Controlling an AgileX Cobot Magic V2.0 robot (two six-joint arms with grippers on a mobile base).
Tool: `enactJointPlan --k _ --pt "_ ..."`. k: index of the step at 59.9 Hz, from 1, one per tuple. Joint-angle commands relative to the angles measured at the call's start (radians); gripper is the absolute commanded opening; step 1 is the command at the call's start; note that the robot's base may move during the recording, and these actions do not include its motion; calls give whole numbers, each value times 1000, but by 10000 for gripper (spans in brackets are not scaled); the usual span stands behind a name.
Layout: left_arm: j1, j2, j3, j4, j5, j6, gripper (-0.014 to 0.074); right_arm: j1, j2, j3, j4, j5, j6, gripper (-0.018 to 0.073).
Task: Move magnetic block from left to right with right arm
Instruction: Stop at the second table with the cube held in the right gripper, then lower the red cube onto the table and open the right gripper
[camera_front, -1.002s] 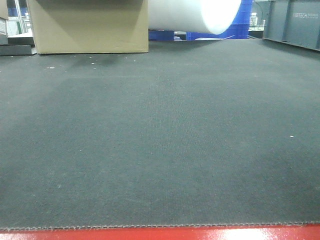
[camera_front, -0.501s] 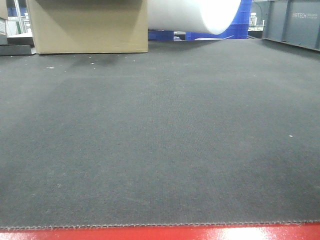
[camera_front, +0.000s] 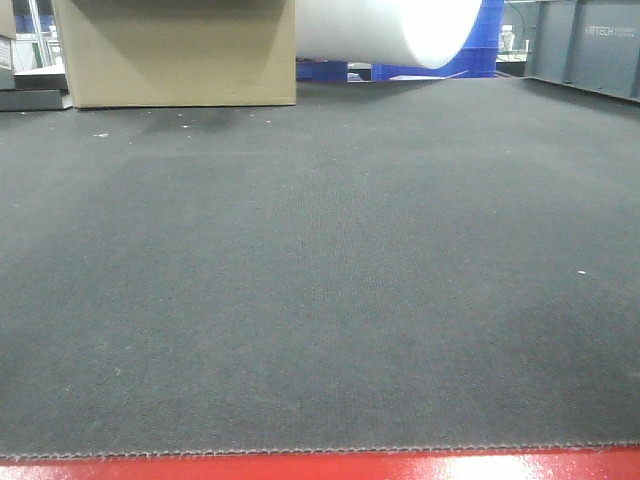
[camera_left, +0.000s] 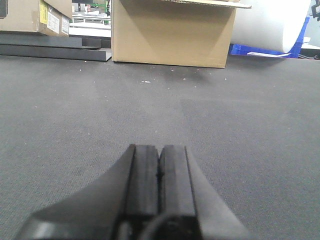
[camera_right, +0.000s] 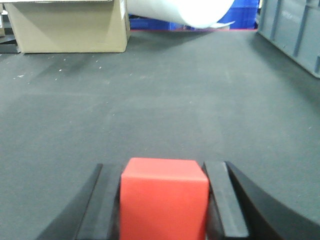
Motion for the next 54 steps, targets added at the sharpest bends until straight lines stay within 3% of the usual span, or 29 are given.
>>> enactJointPlan --k 1,14,22,38,54 --pt "-3 -14 10 0 -91 -7 -116 -5 89 -68 30 -84 -28 193" --pt "-3 -14 10 0 -91 -7 -116 -4 407 -232 299 -83 -319 193" --pt "-3 -14 10 0 -91 -7 -116 49 623 -330 448 -82 -444 193" --pt "-3 -14 10 0 -91 -7 -116 216 1015 -505 451 -84 -515 191" --pt "-3 -14 10 0 -91 -7 -116 301 1410 -712 394 -63 -511 191"
